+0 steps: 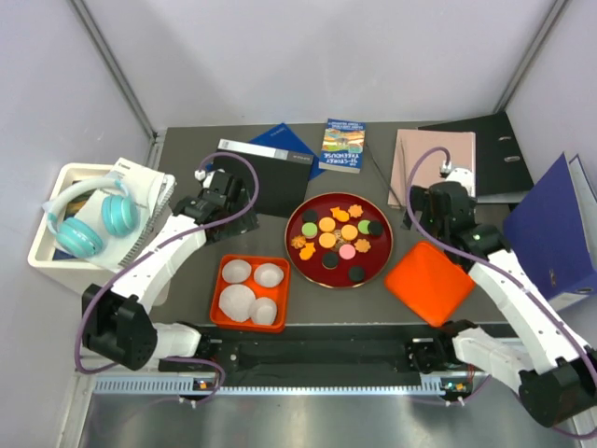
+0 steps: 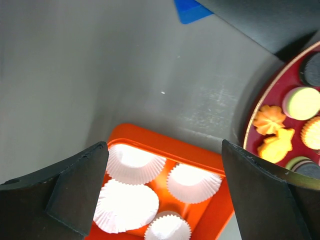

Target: Pack the cookies

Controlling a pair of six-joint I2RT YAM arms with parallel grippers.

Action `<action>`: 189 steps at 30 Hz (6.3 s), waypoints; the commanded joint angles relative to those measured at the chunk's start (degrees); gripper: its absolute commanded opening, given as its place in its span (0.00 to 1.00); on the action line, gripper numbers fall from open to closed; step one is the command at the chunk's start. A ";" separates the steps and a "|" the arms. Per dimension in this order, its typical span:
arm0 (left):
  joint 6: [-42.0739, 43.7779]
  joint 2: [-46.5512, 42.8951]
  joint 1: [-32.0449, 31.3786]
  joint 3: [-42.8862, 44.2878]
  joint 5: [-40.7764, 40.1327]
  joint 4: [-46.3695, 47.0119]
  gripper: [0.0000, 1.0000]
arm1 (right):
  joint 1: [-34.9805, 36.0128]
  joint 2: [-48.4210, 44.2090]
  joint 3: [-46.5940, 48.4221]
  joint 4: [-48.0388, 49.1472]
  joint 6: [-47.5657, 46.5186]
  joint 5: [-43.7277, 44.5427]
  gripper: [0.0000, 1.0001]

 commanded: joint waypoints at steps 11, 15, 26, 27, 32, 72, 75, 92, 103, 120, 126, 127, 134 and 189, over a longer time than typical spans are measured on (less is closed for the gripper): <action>3.39 -2.93 -0.28 3.66 4.87 -2.05 0.99 | 0.78 15.50 6.97 9.24 -0.14 3.82 0.99; 3.48 -5.38 -0.28 1.81 7.06 -2.06 0.99 | 0.78 21.63 11.07 15.67 -11.53 4.90 0.99; 5.06 -8.99 -0.28 -4.25 12.17 0.49 0.99 | -2.99 43.45 27.71 14.44 -20.09 -0.46 0.99; 5.50 -8.99 -0.28 -4.52 12.16 0.49 0.99 | -3.43 44.41 28.84 14.45 -20.19 -1.34 0.99; 6.38 -9.61 -0.28 -5.31 12.08 0.84 0.99 | -5.72 50.12 33.15 14.45 -20.54 -5.12 0.99; 5.68 -4.60 -0.28 -5.31 10.85 1.37 0.99 | -9.50 70.70 47.75 6.80 -11.22 -10.84 0.89; 5.42 -4.07 -0.28 -5.22 10.85 1.55 0.99 | -9.85 70.70 47.66 6.54 -10.70 -10.14 0.62; 6.03 -3.02 -0.28 -4.43 11.37 1.81 0.99 | -9.68 62.10 55.39 4.16 -5.95 -10.13 0.37; 5.33 -3.89 -0.28 -5.40 14.62 3.13 0.99 | -6.61 51.81 49.43 1.71 -8.32 -10.92 0.45; 3.92 -8.99 -0.63 -10.58 19.02 6.29 0.99 | -3.88 31.70 23.87 2.49 -7.97 -14.80 0.43; 4.10 -9.17 -0.54 -11.55 19.02 7.35 0.99 | -3.88 27.37 18.93 0.13 -6.30 -9.98 0.45; 4.01 -9.17 -0.63 -11.81 19.37 7.61 0.99 | -3.97 28.24 18.66 -0.31 -6.13 -8.83 0.46; 4.01 -8.47 -0.63 -12.95 19.99 8.75 0.99 | -6.85 37.11 19.10 -1.99 -5.07 -1.00 0.47; 2.87 -8.99 -1.25 -13.83 20.25 7.00 0.99 | -13.10 52.86 14.44 7.24 -3.58 -15.49 0.78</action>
